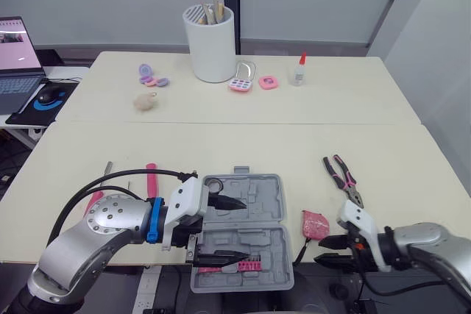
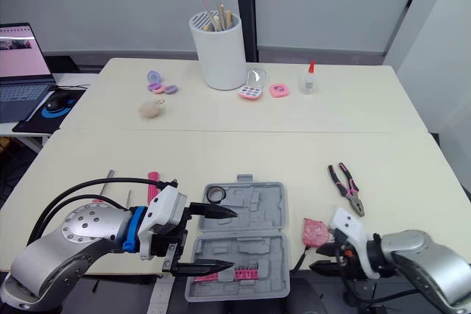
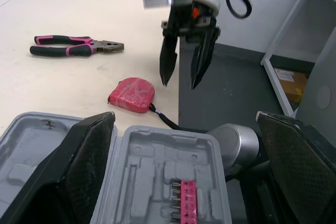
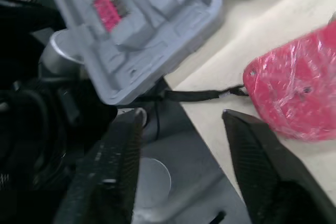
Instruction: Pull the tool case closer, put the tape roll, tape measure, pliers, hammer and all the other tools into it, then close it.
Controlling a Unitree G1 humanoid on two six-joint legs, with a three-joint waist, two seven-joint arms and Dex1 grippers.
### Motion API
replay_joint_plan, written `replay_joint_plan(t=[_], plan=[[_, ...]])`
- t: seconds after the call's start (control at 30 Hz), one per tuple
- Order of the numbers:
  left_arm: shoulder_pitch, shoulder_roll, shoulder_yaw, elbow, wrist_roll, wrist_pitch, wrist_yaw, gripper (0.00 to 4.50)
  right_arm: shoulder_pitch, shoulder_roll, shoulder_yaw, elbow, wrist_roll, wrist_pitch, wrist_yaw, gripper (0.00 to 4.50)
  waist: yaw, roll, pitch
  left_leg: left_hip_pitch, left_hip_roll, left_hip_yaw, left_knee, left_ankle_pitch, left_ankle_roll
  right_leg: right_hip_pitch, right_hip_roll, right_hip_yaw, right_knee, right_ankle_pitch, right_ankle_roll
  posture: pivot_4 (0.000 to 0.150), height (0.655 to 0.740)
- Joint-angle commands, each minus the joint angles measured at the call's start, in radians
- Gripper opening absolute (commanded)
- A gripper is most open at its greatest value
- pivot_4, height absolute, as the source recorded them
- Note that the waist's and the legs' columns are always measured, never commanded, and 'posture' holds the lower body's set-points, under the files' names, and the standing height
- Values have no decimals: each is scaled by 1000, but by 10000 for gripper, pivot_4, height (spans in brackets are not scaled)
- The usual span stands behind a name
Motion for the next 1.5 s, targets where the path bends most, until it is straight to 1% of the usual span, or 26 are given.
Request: replay_joint_plan(t=[0.03, 0.07, 0.1, 0.2, 0.27, 0.37, 0.43, 0.53, 0.7, 0.9, 1.27, 1.37, 1.43, 1.47, 1.5], plan=[[-3, -12, -13, -37, 11, -41, -7, 45000, 25, -8, -50, 68, -105, -341, 82, 38217, 1, 0, 0, 0, 0, 0, 0, 0, 0, 0, 0, 0, 0, 0, 0, 1500, 7400], [-4, -14, -22, -37, 25, -55, -7, 45000, 29, 4, -48, 121, -155, -460, 90, 42130, 1, 0, 0, 0, 0, 0, 0, 0, 0, 1, 1, 0, -1, 0, 0, 1500, 7400], [-2, -17, -30, -35, 39, -69, -7, 45000, 30, 23, -38, 181, -202, -580, 92, 44856, 2, 0, 0, 0, -1, 0, 0, 0, 0, 1, 1, 0, -1, 0, 0, 1500, 7400], [1, -20, -54, -27, 91, -124, -14, 45000, 26, 82, -6, 347, -303, -866, 88, 44856, 1, 0, 0, 0, -1, 0, 1, -1, 0, 3, 0, 0, -3, 0, 1, 1500, 7400], [2, -23, -61, -22, 111, -151, -14, 45000, 19, 114, 21, 445, -345, -978, 91, 44856, 1, 0, 0, 1, -1, 0, 1, -1, 0, 3, 0, 0, -3, 0, 0, 1500, 7400], [-6, -32, -67, -16, 123, -171, -13, 45000, -15, 168, 66, 595, -408, -1070, 59, 44856, 0, 0, 0, 1, 0, 0, 1, -1, 0, 4, 1, 0, -3, 2, -3, 1500, 7400], [-11, -28, -72, -14, 132, -178, -20, 45000, -40, 193, 82, 663, -431, -1113, 50, 44856, -2, 1, 0, 2, 0, 1, 2, -1, 0, 4, 1, 0, -2, 2, -3, 1500, 7400], [-21, -25, -73, -12, 133, -176, -25, 45000, -81, 226, 96, 743, -450, -1151, 30, 44856, -2, 2, 0, 3, 0, 1, 2, -1, 0, 4, 1, 1, -1, 2, -3, 1500, 7400], [-40, -28, -78, -12, 129, -163, -25, 45000, -126, 249, 116, 812, -463, -1191, 33, 44856, -1, 2, 0, 3, 0, 1, 2, -1, 0, 4, 0, 1, -1, 2, -4, 1500, 7400], [-42, -24, -79, -8, 131, -163, -28, 45000, -143, 251, 145, 824, -442, -1176, 93, 44856, -1, 2, 0, 3, 0, 1, 2, -1, 0, 4, 0, 1, -1, 2, -4, 1500, 7400], [-34, -25, -75, -8, 133, -168, -26, 45000, -166, 273, 162, 833, -451, -1158, 81, 44856, 0, 2, 0, 3, 0, 1, 2, -1, 0, 4, 0, 1, 0, 2, -4, 1500, 7400], [-28, -25, -73, -6, 136, -175, -28, 45000, -166, 274, 157, 829, -442, -1157, 81, 39368, -1, 2, 0, 3, 0, 1, 2, -1, 0, 4, 0, 1, 0, 3, -4, 1500, 7400], [-27, -25, -72, -4, 137, -177, -28, 45000, -163, 270, 154, 826, -439, -1158, 85, 32696, -1, 2, 0, 3, 0, 1, 2, -1, 0, 4, 0, 1, 0, 3, -4, 1500, 7400], [-27, -26, -73, -4, 138, -178, -28, 45000, -161, 266, 153, 823, -437, -1160, 89, 31316, -1, 2, 0, 3, 0, 1, 2, -1, 0, 4, 0, 1, 0, 3, -4, 1500, 7400], [-27, -28, -72, -2, 137, -180, -27, 45000, -156, 258, 148, 811, -430, -1158, 94, 31325, -1, 2, 0, 3, 0, 1, 2, -1, 0, 4, 0, 1, 0, 2, -4, 1500, 7400]])
